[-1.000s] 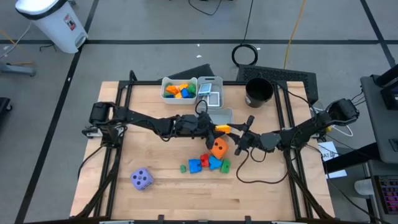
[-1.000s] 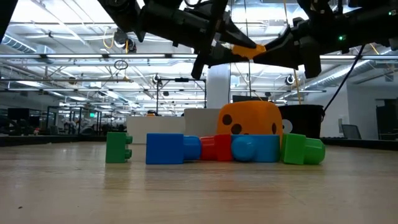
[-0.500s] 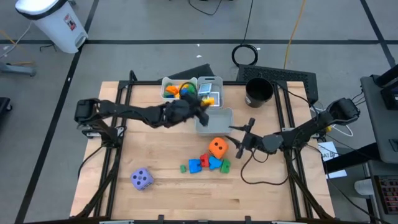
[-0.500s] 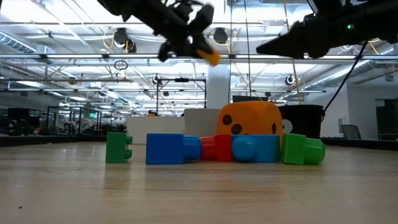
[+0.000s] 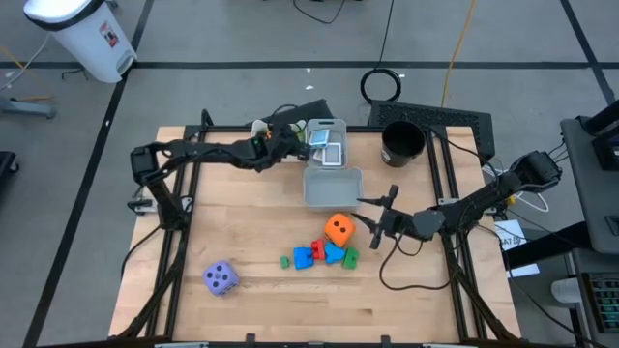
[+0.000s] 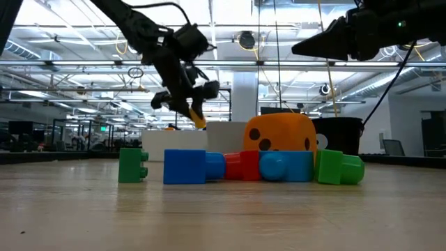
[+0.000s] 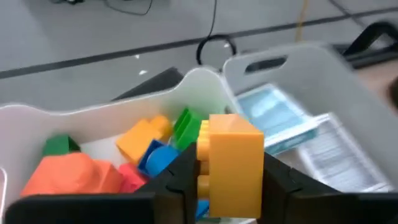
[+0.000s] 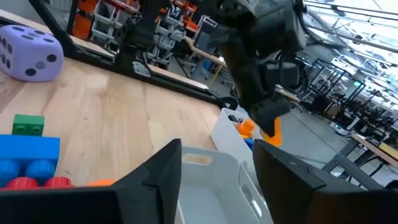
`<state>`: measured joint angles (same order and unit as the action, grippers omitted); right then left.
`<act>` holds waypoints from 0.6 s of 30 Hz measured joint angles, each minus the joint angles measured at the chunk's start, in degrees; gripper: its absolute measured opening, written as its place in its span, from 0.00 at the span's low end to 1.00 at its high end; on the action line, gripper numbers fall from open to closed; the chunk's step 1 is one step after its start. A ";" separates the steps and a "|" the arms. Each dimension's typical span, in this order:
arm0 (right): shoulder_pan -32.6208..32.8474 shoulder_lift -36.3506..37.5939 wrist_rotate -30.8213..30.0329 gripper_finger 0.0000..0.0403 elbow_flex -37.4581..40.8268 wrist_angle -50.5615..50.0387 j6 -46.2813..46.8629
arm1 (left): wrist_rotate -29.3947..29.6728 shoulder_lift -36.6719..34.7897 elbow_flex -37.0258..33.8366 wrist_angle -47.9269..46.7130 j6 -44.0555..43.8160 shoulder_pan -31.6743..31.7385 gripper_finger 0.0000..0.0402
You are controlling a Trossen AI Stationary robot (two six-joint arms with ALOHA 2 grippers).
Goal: Pick & Place Toys
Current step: Put the yellow game piece into the white bin, then put the green game piece into the white bin
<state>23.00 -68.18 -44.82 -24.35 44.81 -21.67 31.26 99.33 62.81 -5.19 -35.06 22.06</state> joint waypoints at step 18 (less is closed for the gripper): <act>0.02 0.00 -0.11 0.42 -0.01 -0.94 1.29 | -21.65 -5.80 0.02 -0.30 11.16 -5.01 0.85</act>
<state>23.03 -68.18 -44.93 -24.36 43.86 -20.38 9.61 93.53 62.83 -5.49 -23.90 17.05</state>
